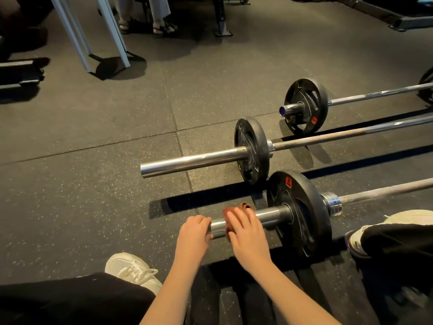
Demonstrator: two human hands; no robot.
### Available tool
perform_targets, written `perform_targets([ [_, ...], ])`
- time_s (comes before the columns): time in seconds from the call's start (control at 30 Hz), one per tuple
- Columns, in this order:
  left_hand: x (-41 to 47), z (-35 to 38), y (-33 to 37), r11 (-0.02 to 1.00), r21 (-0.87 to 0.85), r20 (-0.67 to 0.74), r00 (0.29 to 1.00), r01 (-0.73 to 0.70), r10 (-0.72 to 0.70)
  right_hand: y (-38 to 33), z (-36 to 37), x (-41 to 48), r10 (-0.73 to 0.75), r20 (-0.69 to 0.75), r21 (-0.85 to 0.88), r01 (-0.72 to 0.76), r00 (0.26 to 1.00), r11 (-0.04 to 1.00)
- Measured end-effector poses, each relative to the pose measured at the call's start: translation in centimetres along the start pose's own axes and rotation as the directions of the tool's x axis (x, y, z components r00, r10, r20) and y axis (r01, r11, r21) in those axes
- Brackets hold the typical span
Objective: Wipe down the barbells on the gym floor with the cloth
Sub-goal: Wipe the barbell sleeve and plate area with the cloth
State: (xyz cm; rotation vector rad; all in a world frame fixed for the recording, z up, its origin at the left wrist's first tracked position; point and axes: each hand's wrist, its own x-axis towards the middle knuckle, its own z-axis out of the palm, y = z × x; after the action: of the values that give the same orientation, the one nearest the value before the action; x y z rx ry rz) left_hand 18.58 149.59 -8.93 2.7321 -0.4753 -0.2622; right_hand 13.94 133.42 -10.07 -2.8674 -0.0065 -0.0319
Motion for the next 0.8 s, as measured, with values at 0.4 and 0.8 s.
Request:
perform_targets([
  [0.4,-1.4,-0.5,-2.1,0.995,-0.038,-0.057,0.993,0.097,-0.099,-1.8,0.4,0.0,0.061,-0.002,0.051,-0.061,0.998,0.997],
  [0.8,-2.1,-1.4,-4.4,0.984,-0.082,-0.034,0.986,0.158,-0.161,-3.5,0.7,0.9,0.064,0.013,0.149,-0.065,0.998,0.987],
])
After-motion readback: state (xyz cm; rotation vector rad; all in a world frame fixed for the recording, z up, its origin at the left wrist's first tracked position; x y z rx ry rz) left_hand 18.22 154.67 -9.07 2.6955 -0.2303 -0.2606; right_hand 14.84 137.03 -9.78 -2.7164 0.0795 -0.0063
